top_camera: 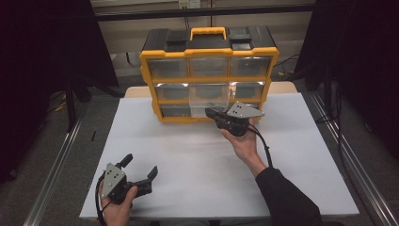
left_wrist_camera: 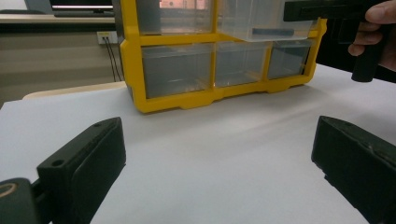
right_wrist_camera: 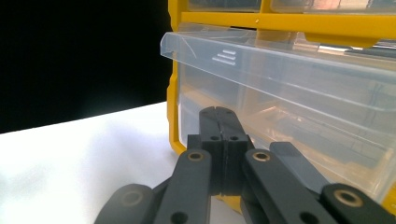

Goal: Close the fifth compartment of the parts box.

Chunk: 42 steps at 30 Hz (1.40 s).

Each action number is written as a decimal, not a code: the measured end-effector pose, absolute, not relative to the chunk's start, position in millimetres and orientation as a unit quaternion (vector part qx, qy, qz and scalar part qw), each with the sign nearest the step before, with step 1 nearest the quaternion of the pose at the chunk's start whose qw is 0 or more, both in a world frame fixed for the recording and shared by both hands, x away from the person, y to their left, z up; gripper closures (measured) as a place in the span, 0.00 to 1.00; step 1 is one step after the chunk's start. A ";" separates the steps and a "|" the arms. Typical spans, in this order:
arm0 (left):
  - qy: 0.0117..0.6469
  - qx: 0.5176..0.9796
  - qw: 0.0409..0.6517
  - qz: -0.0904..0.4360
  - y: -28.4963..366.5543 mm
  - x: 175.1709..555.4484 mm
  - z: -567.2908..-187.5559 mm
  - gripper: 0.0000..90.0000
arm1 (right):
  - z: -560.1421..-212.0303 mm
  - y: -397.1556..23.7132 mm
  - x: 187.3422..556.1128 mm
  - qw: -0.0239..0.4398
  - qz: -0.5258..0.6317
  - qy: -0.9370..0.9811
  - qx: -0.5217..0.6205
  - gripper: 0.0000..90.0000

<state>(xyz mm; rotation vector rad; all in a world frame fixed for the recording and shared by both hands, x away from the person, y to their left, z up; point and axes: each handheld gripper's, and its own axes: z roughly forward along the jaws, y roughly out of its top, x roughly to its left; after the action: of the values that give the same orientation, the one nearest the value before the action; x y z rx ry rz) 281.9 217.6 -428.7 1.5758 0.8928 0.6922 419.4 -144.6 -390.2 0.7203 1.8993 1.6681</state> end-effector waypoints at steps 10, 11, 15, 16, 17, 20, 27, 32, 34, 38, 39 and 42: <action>0.380 0.671 0.565 0.295 217.9 281.8 -428.6 0.03 | -388.0 -142.7 424.6 0.256 0.611 0.700 0.269 1.00; 0.380 0.670 0.565 0.295 217.9 281.8 -428.5 0.03 | -388.4 -142.5 425.0 0.256 0.611 0.699 0.269 1.00; 0.379 0.671 0.565 0.296 217.9 281.7 -428.5 0.03 | -389.4 -142.1 425.9 0.258 0.608 0.701 0.268 1.00; 0.379 0.670 0.566 0.295 217.4 281.7 -428.6 0.03 | -389.6 -142.2 426.5 0.261 0.608 0.700 0.271 1.00; 0.379 0.670 0.567 0.294 217.3 281.8 -428.6 0.03 | -389.5 -143.0 427.1 0.259 0.605 0.702 0.272 1.00; 0.379 0.670 0.565 0.295 217.7 281.8 -428.6 0.03 | -389.3 -144.4 429.0 0.264 0.604 0.699 0.278 1.00; 0.379 0.670 0.567 0.293 217.3 282.0 -428.7 0.03 | -387.5 -145.4 431.9 0.267 0.601 0.698 0.283 1.00; 0.379 0.670 0.567 0.292 217.1 281.9 -428.8 0.03 | -384.1 -143.8 433.5 0.270 0.603 0.696 0.280 1.00; 0.379 0.670 0.568 0.292 217.1 282.0 -428.8 0.03 | -382.9 -143.1 434.6 0.271 0.602 0.697 0.281 1.00; 0.378 0.670 0.568 0.292 217.1 281.8 -428.7 0.03 | -382.2 -141.7 436.0 0.273 0.602 0.696 0.281 1.00; 0.378 0.670 0.568 0.292 217.2 281.9 -428.7 0.03 | -382.2 -142.2 436.2 0.271 0.601 0.698 0.281 1.00; 0.377 0.671 0.567 0.293 217.1 281.8 -428.7 0.03 | -382.5 -141.9 437.9 0.274 0.600 0.696 0.285 1.00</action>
<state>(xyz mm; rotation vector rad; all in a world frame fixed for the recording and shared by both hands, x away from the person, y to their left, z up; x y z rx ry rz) 281.8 217.1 -428.7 1.5774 0.8863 0.6877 437.9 -141.9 -382.5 0.7660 1.8705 1.6131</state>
